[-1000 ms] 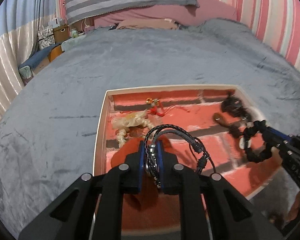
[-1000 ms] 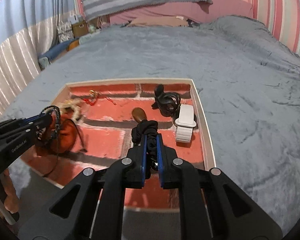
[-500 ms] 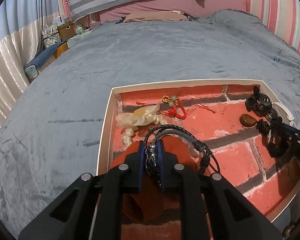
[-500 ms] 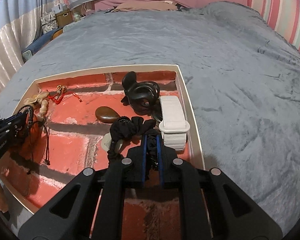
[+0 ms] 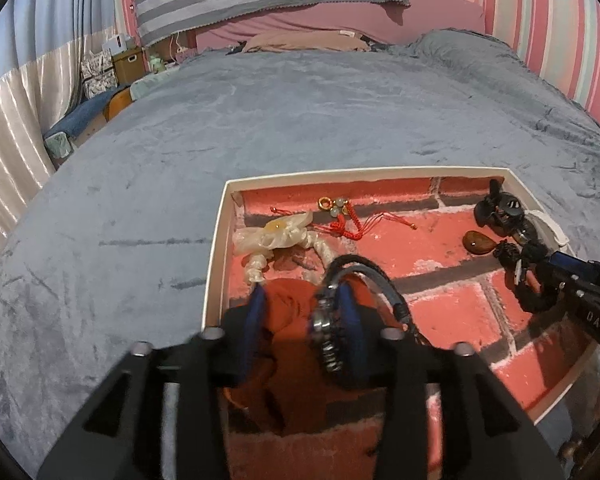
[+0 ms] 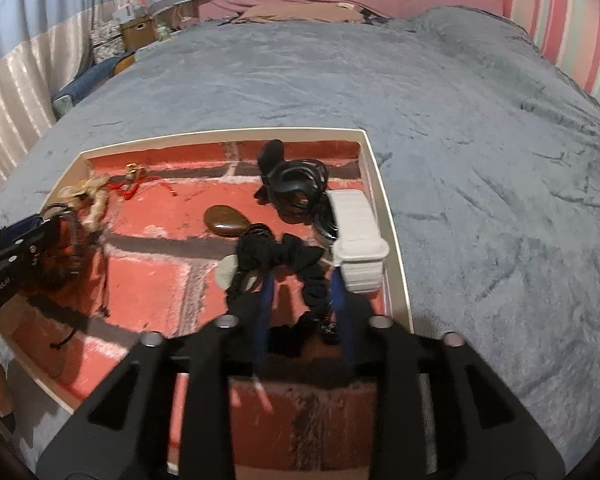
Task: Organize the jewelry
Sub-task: 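Carry the leather bracelet and black scrunchie into the tray and release both, then withdraw both tools from the tray toward the bead bracelet and hair tie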
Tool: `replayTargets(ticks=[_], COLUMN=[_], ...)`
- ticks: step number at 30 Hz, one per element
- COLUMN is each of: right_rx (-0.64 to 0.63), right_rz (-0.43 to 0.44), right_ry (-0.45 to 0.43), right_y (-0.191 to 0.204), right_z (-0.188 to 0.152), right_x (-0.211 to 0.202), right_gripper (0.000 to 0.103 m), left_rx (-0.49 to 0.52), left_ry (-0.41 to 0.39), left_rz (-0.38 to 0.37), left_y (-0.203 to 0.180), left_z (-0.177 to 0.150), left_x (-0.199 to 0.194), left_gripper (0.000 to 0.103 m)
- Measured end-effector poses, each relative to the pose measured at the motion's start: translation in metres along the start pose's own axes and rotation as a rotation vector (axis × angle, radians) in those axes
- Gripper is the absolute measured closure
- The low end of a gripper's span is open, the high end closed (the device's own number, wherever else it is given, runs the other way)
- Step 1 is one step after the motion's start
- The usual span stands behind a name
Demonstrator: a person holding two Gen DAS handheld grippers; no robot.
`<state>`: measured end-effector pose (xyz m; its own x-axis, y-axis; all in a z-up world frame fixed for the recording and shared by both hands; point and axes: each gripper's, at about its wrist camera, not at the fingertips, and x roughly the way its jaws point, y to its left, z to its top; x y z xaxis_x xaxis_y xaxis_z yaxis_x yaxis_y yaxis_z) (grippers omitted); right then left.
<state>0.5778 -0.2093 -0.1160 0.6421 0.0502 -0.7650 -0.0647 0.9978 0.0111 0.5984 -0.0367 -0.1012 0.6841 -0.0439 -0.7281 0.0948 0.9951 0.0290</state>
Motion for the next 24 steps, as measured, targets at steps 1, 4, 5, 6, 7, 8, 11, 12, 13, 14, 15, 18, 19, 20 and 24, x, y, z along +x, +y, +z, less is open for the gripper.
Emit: replayTargets(ticks=[1, 4, 5, 6, 7, 8, 11, 12, 13, 14, 15, 18, 19, 20, 24], right_rx=[-0.007, -0.009, -0.007, -0.001, 0.010, 0.018, 0.038, 0.046, 0.051, 0.056, 0.058, 0.067, 0.069, 0.071, 0.095], right_rz=[0.007, 0.020, 0.025, 0.030, 0.030, 0.028, 0.035, 0.033, 0.030, 0.026, 0.025, 0.009, -0.007, -0.020, -0.055], right_ry=[-0.004, -0.023, -0.033, -0.045, -0.072, -0.089, -0.136, -0.152, -0.165, -0.190, -0.200, -0.229, -0.241, -0.245, -0.267], right_y=[0.001, 0.001, 0.000, -0.001, -0.003, -0.004, -0.009, -0.011, -0.012, -0.014, -0.014, -0.016, -0.017, -0.019, -0.026], right_z=[-0.001, -0.003, -0.004, -0.005, -0.009, -0.012, -0.028, -0.035, -0.042, -0.054, -0.060, -0.086, -0.098, -0.106, -0.134], right_x=[-0.004, -0.021, -0.028, -0.036, -0.051, -0.060, -0.094, -0.105, -0.113, -0.129, -0.136, -0.163, -0.174, -0.180, -0.202], right_gripper=[0.066, 0.056, 0.049, 0.039, 0.034, 0.025, 0.011, 0.006, 0.004, 0.004, 0.004, 0.004, 0.004, 0.004, 0.004], left_rx=[-0.003, -0.005, -0.007, -0.008, -0.010, -0.016, -0.027, -0.028, -0.023, -0.014, -0.010, -0.010, -0.017, -0.020, -0.029], left_ry=[-0.011, -0.027, -0.032, -0.038, -0.046, -0.067, -0.103, -0.116, -0.130, -0.143, -0.157, -0.175, -0.173, -0.170, -0.164], left_rz=[0.000, -0.021, -0.031, -0.035, -0.036, -0.033, -0.044, -0.039, -0.025, -0.016, -0.016, -0.041, -0.059, -0.070, -0.085], left_y=[0.000, -0.002, -0.002, -0.003, -0.002, -0.001, 0.000, 0.000, -0.001, -0.002, -0.002, -0.002, -0.002, -0.002, -0.008], left_z=[-0.001, -0.002, -0.003, -0.004, -0.005, -0.009, -0.019, -0.025, -0.033, -0.040, -0.047, -0.066, -0.075, -0.081, -0.108], left_x=[-0.006, -0.022, -0.030, -0.037, -0.044, -0.057, -0.089, -0.101, -0.115, -0.127, -0.138, -0.167, -0.177, -0.183, -0.205], left_gripper=[0.049, 0.046, 0.044, 0.039, 0.035, 0.030, 0.022, 0.018, 0.016, 0.013, 0.012, 0.010, 0.010, 0.010, 0.010])
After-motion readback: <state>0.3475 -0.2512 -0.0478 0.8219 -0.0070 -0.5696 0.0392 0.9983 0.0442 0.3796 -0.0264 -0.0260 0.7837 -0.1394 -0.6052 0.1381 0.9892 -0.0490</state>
